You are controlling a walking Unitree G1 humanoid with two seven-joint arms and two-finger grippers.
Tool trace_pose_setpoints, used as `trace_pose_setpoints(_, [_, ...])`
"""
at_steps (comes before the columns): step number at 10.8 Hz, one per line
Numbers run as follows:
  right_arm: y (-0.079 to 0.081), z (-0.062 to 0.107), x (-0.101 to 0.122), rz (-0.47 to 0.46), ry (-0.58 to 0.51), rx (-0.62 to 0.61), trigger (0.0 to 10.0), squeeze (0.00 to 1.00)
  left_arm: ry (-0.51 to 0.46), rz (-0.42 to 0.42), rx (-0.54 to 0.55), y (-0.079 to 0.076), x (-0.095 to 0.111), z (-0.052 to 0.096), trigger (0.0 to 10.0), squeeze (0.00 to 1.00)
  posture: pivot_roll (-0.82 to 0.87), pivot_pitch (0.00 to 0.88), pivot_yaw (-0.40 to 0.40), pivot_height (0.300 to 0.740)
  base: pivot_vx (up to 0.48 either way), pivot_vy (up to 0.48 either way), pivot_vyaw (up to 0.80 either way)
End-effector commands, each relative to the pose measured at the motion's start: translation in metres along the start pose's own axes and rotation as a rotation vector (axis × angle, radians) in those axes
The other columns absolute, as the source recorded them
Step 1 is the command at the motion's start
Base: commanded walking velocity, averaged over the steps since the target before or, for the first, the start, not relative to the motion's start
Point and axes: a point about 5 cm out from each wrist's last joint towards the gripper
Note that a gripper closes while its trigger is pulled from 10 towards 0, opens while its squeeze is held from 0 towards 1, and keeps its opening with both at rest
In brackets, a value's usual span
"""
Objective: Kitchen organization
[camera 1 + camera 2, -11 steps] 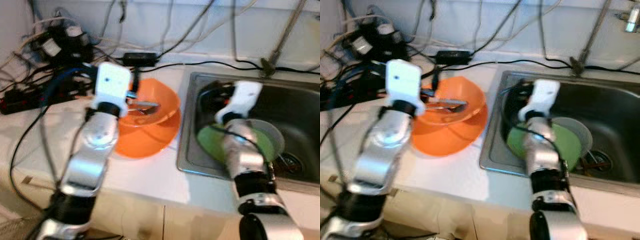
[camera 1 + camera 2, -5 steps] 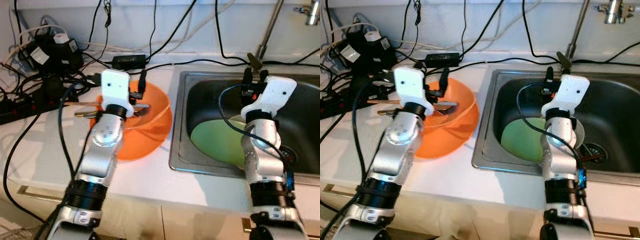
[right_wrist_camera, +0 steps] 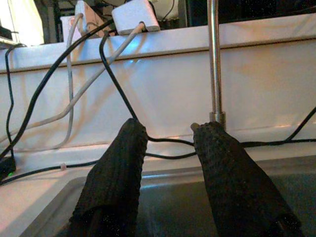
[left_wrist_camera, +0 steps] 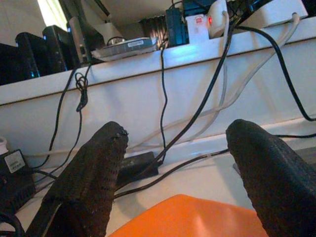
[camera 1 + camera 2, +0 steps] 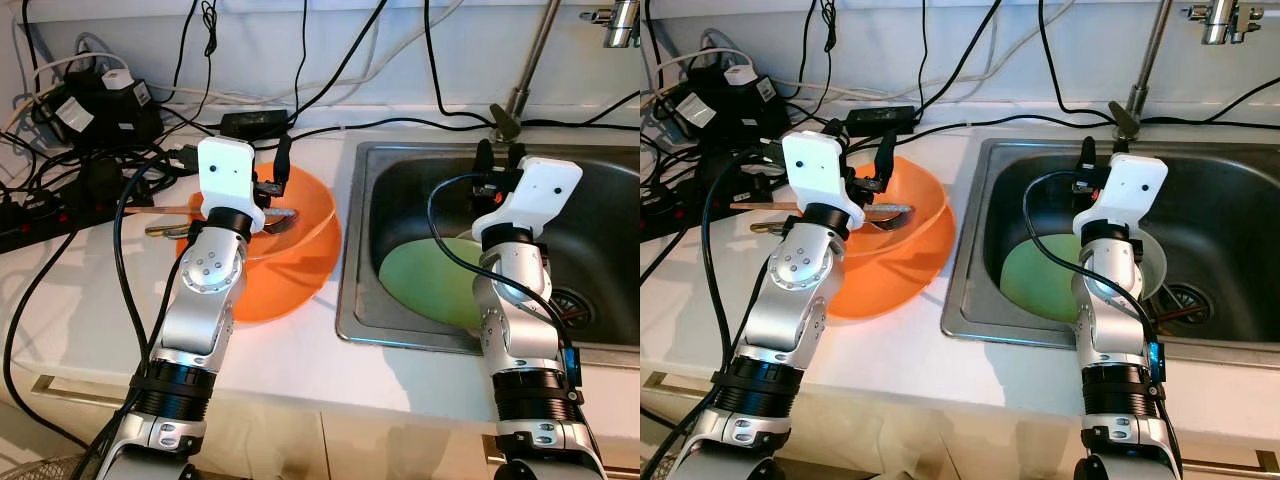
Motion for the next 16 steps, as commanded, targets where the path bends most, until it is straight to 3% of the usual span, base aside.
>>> trace_pose_setpoints(1, [0.007,-0.002,0.004,-0.002,-0.009,0.019,10.0,0.0,0.005,-0.001,0.007,0.004,-0.003,0.001,10.0,0.0,0.04,0.0,0.086,0.74,0.0,0.0,0.0])
trace_pose_setpoints(8, [-0.003,-0.002,0.016,0.019,-0.031,-0.024,10.0,0.0,-0.005,0.048,-0.076,-0.018,-0.007,-0.014,10.0,0.0,-0.08,0.0,0.107,0.74,0.0,0.0,0.0])
trace_pose_setpoints(16, [0.008,-0.008,0.009,-0.002,0.002,-0.001,10.0,0.0,-0.024,0.025,-0.046,-0.009,-0.006,-0.017,10.0,0.0,-0.02,0.0,0.091,0.74,0.0,0.0,0.0])
Point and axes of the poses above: a point about 5 cm out from each wrist's last joint towards the gripper, its own z axis pointing back from the gripper into the wrist, its own x axis along the axis of the wrist's last joint, y = z × x, and after that the axes turned 2 degrees about -z, right-handed
